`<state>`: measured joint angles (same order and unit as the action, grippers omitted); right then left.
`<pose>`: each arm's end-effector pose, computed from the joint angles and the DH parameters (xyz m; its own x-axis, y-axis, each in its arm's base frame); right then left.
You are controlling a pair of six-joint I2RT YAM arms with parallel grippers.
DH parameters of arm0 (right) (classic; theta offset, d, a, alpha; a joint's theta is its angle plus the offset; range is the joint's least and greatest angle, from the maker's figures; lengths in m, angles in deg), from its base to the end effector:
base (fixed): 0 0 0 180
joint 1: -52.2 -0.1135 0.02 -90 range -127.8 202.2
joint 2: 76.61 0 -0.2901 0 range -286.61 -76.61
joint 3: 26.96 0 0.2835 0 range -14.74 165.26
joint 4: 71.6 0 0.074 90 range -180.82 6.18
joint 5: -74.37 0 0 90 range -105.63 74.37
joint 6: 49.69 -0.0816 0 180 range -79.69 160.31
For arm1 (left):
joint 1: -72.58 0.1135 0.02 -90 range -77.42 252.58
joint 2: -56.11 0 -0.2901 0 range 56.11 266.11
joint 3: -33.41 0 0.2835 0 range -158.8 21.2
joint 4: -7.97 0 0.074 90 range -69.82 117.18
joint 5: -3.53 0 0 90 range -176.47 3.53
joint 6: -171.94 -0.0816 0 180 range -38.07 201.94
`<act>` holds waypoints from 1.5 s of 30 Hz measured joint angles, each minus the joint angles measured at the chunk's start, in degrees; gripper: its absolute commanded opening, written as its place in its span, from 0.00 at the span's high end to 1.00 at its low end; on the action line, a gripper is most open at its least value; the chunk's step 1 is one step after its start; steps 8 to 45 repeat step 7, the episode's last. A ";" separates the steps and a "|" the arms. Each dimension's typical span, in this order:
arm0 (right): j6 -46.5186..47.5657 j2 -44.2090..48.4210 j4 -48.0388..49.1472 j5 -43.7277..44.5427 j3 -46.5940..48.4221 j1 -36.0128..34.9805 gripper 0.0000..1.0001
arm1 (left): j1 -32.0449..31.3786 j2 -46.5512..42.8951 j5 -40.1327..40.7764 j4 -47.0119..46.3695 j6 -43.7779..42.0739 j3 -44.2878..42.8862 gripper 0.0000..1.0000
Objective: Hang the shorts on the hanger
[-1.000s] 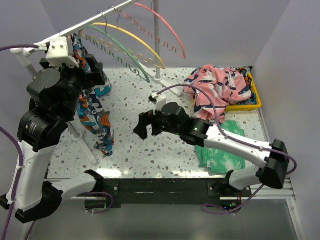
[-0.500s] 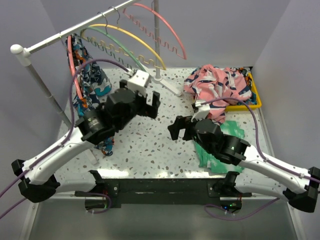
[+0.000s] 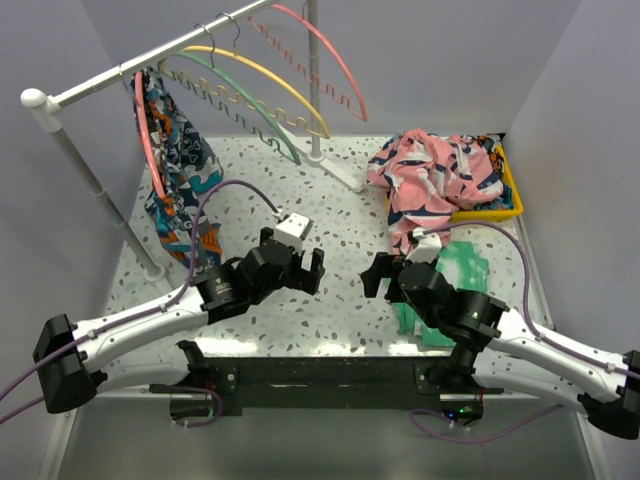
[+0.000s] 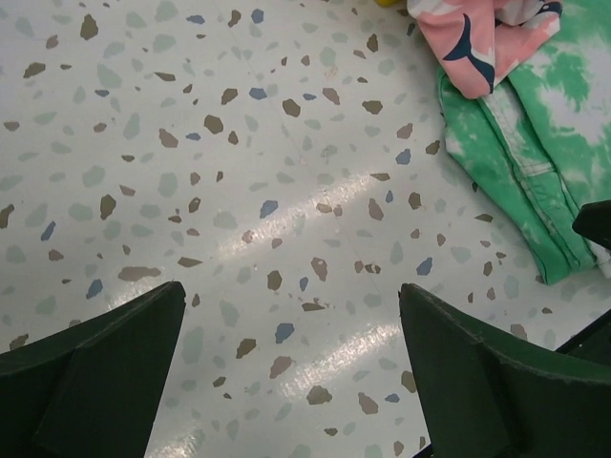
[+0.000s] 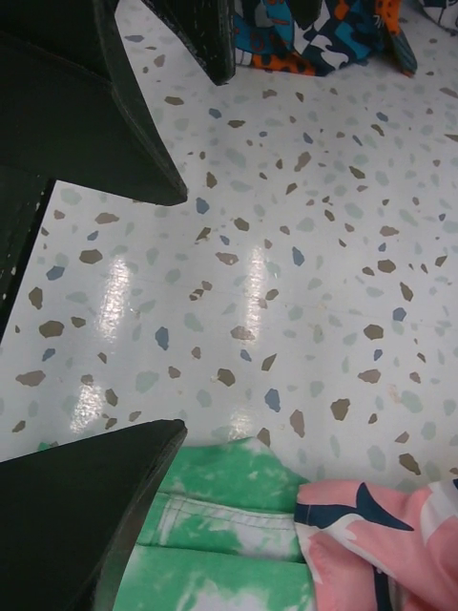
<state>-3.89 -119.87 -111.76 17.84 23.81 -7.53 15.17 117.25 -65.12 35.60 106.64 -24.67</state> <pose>0.1444 0.1582 0.2727 -0.5340 0.2387 -0.8111 -0.1591 0.9138 0.3737 0.1823 -0.2301 0.2759 -0.5072 0.0708 -0.8589 0.4449 0.8751 -0.1905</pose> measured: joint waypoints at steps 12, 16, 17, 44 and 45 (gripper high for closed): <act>-2.93 -2.10 -0.81 -0.20 -0.68 0.00 0.01 | 0.00 -3.10 0.11 -1.07 1.31 3.23 0.00; -2.93 -2.10 -0.81 -0.20 -0.68 0.00 0.01 | 0.00 -3.10 0.11 -1.07 1.31 3.23 0.00; -2.93 -2.10 -0.81 -0.20 -0.68 0.00 0.01 | 0.00 -3.10 0.11 -1.07 1.31 3.23 0.00; -2.93 -2.10 -0.81 -0.20 -0.68 0.00 0.01 | 0.00 -3.10 0.11 -1.07 1.31 3.23 0.00; -2.93 -2.10 -0.81 -0.20 -0.68 0.00 0.01 | 0.00 -3.10 0.11 -1.07 1.31 3.23 0.00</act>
